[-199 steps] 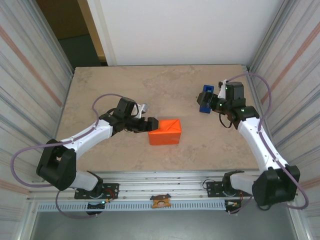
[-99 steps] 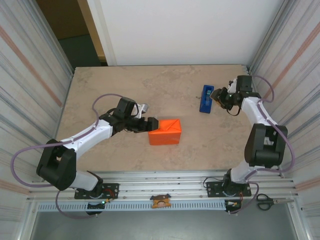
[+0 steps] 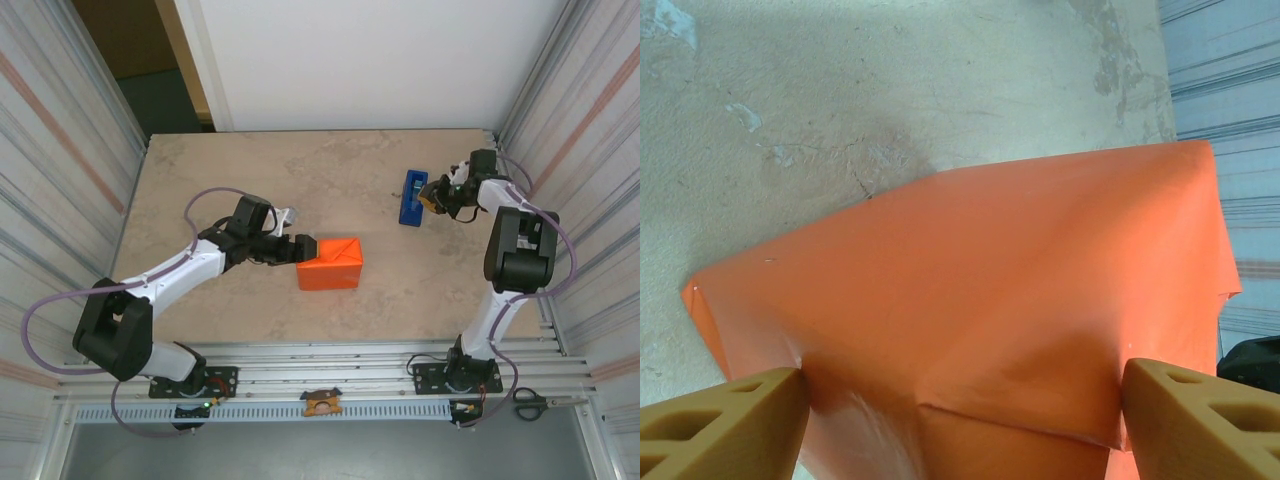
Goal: Wrap the gift box in paper
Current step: Tear off the tape with the cutter.
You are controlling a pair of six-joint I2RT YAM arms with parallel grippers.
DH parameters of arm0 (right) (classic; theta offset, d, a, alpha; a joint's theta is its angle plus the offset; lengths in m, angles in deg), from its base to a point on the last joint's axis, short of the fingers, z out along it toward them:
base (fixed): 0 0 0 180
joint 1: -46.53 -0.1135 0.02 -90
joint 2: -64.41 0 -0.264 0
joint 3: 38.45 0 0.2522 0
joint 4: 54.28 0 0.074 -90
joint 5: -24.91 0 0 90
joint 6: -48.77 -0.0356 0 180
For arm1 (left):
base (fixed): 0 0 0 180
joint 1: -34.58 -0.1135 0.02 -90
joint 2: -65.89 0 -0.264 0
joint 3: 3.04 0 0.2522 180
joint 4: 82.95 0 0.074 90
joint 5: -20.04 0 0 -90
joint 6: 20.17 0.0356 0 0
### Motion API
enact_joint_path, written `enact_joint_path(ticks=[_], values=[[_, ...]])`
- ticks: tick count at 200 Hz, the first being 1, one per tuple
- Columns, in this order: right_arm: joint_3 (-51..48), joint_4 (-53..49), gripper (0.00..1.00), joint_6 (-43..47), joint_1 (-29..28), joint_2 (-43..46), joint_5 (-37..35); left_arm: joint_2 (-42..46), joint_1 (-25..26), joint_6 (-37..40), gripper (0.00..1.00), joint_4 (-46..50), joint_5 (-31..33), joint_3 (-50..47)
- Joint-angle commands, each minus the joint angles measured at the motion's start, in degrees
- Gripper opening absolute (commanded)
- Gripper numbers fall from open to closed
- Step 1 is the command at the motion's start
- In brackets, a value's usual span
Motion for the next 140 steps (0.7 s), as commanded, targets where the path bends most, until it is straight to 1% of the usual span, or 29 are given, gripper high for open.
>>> enact_joint_path(ticks=[1,51,97,116,140], values=[[1.77,-1.28,0.24,1.43,0.06,-1.5,1.81,-1.47,0.13,1.6,0.81,3.41,1.04,-1.81],[3.14,-1.37,0.23,1.81,0.12,-4.45,4.67,-1.47,0.13,1.48,0.81,3.16,0.94,-1.94],[3.45,-0.79,0.19,1.08,0.26,-5.36,5.09,-1.3,0.13,1.48,0.81,3.16,0.72,-1.96],[3.32,-0.43,0.16,0.7,0.32,-5.23,5.48,-1.21,0.13,1.48,0.81,3.16,0.63,-1.96],[2.67,0.31,0.18,0.2,0.51,-4.61,5.2,-1.3,0.13,1.47,0.81,3.1,0.54,-1.96]])
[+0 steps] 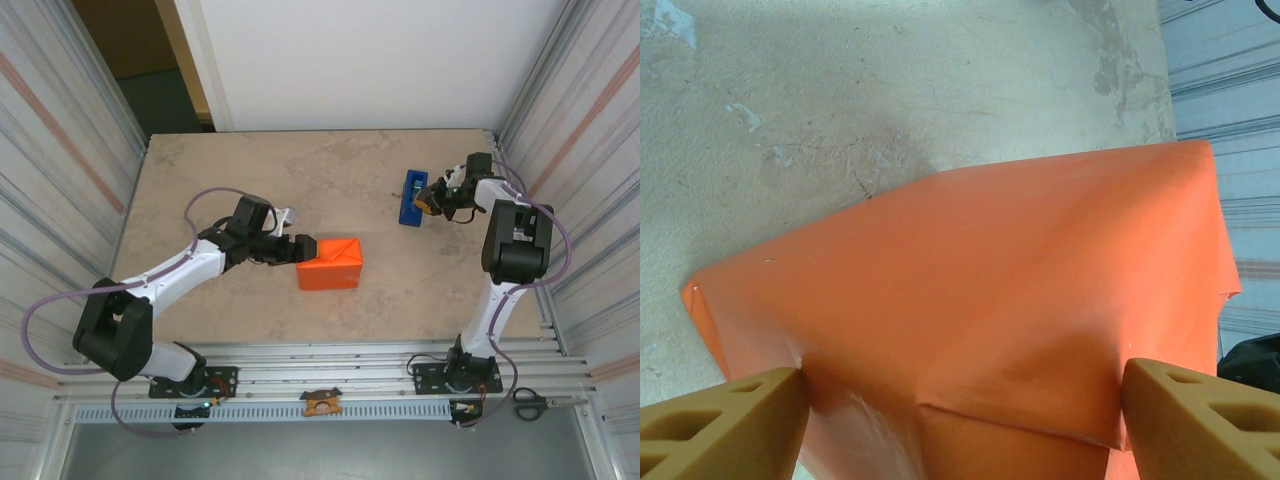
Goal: Wrap the gift box in paper
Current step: Tear off the tape with the cutter.
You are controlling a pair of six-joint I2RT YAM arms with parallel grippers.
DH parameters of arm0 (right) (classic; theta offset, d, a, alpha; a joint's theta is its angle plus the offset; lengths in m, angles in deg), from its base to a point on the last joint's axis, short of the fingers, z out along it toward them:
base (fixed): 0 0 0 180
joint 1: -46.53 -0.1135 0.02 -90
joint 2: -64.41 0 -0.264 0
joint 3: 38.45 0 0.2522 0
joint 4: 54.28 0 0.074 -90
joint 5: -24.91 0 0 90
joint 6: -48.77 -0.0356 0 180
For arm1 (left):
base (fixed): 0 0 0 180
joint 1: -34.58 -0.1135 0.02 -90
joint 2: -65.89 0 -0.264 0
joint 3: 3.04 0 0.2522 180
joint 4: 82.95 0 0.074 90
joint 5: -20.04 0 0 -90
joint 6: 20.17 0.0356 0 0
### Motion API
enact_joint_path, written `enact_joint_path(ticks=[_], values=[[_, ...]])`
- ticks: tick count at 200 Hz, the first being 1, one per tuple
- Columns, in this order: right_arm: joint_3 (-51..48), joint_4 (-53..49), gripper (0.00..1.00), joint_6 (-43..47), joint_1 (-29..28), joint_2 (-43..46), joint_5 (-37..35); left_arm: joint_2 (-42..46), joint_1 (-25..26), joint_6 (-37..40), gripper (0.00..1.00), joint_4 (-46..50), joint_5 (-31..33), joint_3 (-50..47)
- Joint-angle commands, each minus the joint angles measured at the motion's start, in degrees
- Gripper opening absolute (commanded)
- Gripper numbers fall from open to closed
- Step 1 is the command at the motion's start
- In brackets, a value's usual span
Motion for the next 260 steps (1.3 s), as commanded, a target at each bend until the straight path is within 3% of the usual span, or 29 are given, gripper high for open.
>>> enact_joint_path(ticks=[1,152,260], values=[[0.79,0.42,0.18,-0.04,0.42,-0.12,1.33,-1.3,0.13,1.48,0.81,3.17,0.59,-1.96],[0.63,1.05,0.24,-0.43,1.28,-1.38,3.95,-1.65,0.13,1.3,0.8,2.77,0.13,-1.91],[0.69,0.76,0.16,-0.16,1.2,-1.69,4.71,-1.65,0.13,1.3,0.8,2.7,-0.06,-2.12]])
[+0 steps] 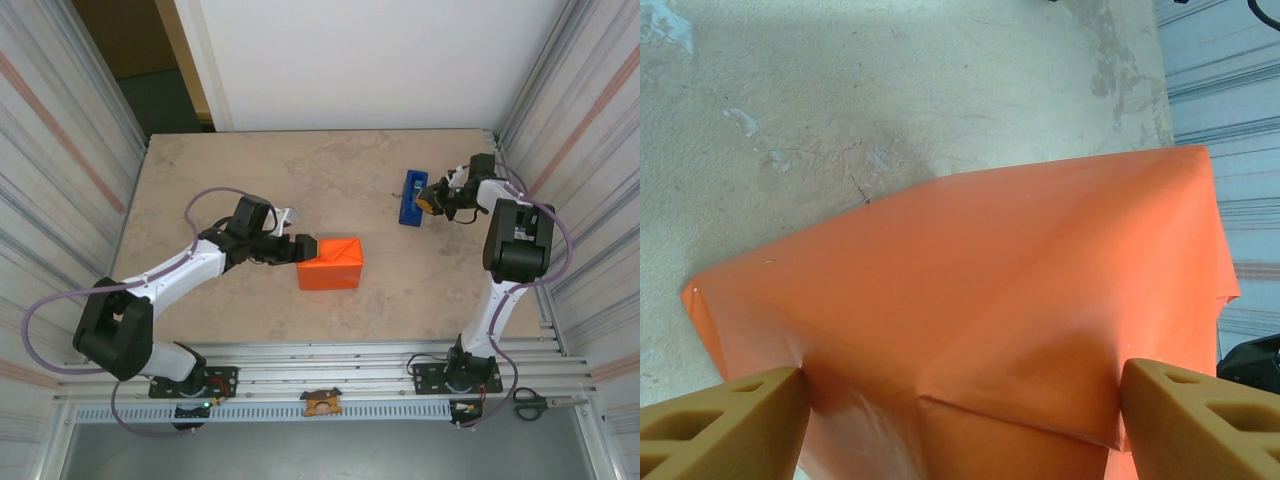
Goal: Wrap the gift box in paper
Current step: Tear off the tape with the cutter.
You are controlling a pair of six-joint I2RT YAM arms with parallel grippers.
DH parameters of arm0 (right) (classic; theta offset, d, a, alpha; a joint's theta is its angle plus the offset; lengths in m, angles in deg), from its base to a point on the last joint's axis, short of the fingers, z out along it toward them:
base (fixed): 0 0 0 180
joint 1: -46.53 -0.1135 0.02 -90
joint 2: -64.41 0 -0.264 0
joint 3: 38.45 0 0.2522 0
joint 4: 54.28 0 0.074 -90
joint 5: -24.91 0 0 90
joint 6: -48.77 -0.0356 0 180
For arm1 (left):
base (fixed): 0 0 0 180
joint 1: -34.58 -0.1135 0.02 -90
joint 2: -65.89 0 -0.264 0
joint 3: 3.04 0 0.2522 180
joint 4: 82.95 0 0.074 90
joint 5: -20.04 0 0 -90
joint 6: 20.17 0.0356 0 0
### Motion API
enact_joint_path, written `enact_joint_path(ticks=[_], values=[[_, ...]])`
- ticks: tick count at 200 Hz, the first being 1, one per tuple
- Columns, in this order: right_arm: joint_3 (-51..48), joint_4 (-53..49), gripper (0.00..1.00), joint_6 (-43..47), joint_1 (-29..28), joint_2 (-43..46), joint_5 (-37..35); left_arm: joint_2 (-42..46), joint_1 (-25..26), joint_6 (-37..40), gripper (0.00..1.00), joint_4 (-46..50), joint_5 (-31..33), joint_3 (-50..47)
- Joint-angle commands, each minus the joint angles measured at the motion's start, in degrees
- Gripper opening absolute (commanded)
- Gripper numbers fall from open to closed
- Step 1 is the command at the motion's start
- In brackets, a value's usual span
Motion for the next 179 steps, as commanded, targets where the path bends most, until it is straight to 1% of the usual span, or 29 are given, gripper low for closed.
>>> enact_joint_path(ticks=[1,23,39,59,67,143,179], values=[[0.69,-0.27,0.16,0.04,0.07,-0.88,1.7,-1.54,0.13,1.44,0.8,3.5,0.17,-1.95],[0.8,-0.27,0.1,0.04,0.09,-0.57,1.77,-1.36,0.13,1.43,0.8,3.41,0.23,-2.13],[1.02,-0.42,0.09,-0.09,0.12,-0.19,1.79,-1.45,0.13,1.35,0.8,3.4,0.24,-2.22],[1.57,-0.77,0.04,-0.22,0.1,0.38,2.11,-1.45,0.13,1.39,0.8,3.4,0.19,-2.14],[1.74,-0.68,0.0,-0.46,0.06,0.76,2.6,-1.45,0.13,1.45,0.8,3.48,0.19,-2.13],[3.07,0.18,0.0,-5.59,0.09,5.43,7.16,-1.98,0.2,1.67,0.79,3.66,0.41,-2.16],[-0.98,1.15,0.0,-7.64,-0.16,8.49,7.99,-1.98,0.21,1.48,0.79,3.6,0.59,-2.35]])
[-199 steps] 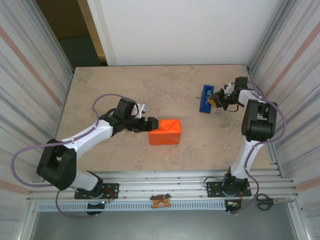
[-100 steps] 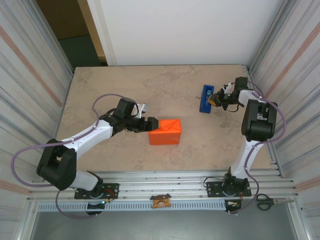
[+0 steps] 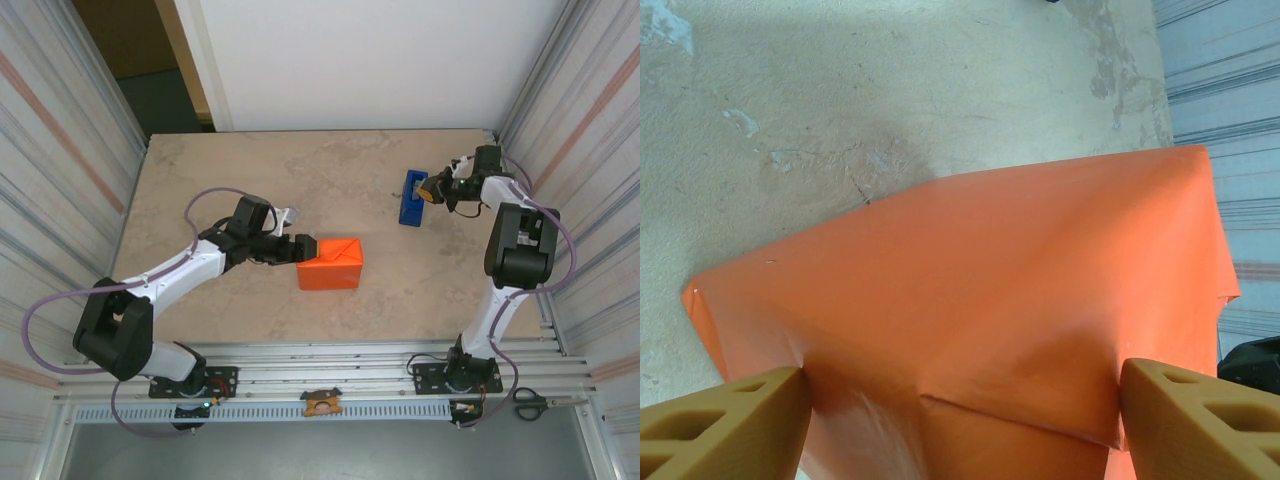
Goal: Wrap the gift box in paper
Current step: Tear off the tape with the cutter.
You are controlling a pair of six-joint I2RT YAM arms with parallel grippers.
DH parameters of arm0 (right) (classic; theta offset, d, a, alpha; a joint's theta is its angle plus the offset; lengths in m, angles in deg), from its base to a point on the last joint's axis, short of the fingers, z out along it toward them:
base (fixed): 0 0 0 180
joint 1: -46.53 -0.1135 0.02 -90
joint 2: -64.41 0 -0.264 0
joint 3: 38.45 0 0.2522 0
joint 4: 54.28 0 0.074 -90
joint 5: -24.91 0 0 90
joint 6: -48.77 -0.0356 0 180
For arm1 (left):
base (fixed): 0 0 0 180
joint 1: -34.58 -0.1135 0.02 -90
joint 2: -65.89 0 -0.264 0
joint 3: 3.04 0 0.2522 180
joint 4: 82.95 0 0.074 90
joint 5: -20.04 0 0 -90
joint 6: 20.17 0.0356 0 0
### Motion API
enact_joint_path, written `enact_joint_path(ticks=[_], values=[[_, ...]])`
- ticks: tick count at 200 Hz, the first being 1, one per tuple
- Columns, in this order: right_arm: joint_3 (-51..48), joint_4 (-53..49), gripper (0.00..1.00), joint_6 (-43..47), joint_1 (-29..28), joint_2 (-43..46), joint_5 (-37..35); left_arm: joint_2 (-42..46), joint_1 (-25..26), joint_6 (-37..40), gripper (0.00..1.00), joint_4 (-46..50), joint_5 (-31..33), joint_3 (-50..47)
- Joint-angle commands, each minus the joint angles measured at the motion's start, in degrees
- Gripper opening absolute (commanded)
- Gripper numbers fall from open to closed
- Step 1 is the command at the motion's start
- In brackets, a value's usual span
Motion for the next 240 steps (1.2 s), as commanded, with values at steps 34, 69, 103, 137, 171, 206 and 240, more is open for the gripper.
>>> enact_joint_path(ticks=[34,69,103,137,171,206,240], values=[[-9.6,1.76,0.0,-4.16,-0.72,9.1,3.46,-1.89,0.31,1.49,0.79,3.84,0.67,-2.11],[-16.35,2.32,0.0,-4.45,-1.3,12.94,2.98,-1.89,0.3,1.44,0.79,3.84,0.7,-2.11],[-21.76,1.93,0.0,-4.0,-1.29,16.18,1.43,-2.07,0.31,1.48,0.79,3.84,0.63,-2.17],[-25.29,1.86,0.0,-3.23,-1.38,17.61,0.6,-2.09,0.36,1.33,0.79,3.66,0.54,-2.37],[-26.91,1.52,0.0,-2.25,-1.28,18.1,-0.76,-2.07,0.39,1.4,0.79,3.75,0.51,-2.42],[-27.57,2.49,0.0,-1.43,-1.32,16.62,-3.17,-2.24,0.48,1.37,0.79,3.66,0.45,-2.37],[-27.83,5.84,0.0,-0.73,-2.2,12.61,-5.54,-2.66,0.57,1.41,0.79,3.66,0.37,-2.2]])
